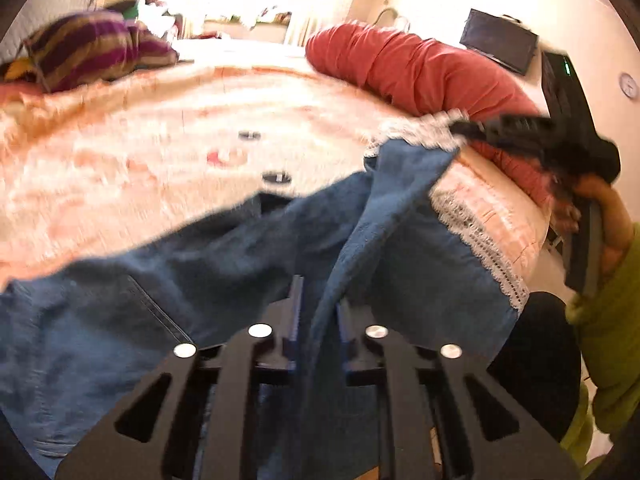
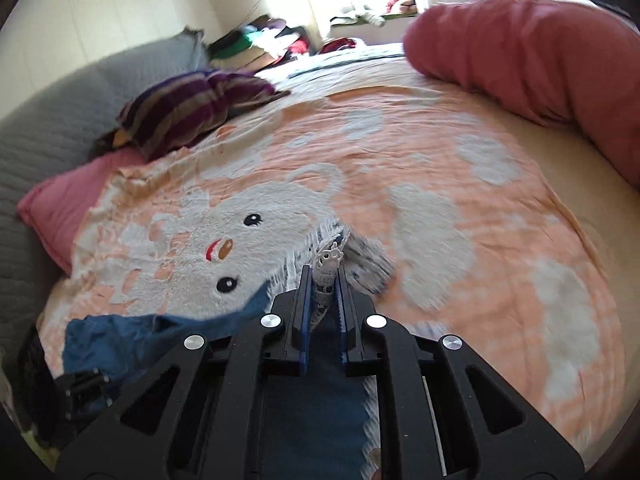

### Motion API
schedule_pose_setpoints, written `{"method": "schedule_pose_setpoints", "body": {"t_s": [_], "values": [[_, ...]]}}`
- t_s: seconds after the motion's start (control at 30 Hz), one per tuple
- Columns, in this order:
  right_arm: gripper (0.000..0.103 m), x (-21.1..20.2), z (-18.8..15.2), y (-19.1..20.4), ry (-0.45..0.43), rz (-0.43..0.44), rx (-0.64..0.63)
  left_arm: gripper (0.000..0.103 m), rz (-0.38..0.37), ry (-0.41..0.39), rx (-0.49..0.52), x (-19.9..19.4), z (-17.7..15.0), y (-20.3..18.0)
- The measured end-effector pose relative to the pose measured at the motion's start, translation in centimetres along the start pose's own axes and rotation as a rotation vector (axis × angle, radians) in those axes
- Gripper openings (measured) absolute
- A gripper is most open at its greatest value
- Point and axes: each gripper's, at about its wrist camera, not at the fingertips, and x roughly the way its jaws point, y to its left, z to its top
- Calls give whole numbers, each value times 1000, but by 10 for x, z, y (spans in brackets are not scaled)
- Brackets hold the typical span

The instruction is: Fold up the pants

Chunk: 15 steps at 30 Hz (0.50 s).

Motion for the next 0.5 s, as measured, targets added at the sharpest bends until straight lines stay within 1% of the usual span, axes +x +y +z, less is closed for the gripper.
{"method": "schedule_pose_setpoints", "body": {"t_s": [0.07,0.13,0.23,0.33,0.5], "values": [[6,-18,-13,-10,-3,4,25,8,4,-16,42,-8,1,-5],[6,-34,-25,-16,-3,7,39,8,4,-25,66,-12,1,-9],[6,-56,-47,-22,2,4,51,8,-1,-43,82,-21,1,-14],[6,-66,-72,-25,32,1,74,8,1,-49,98,-25,0,-17],[6,-74,-109,-37,75,0,115,8,-24,-21,111,-26,-11,-21]]}}
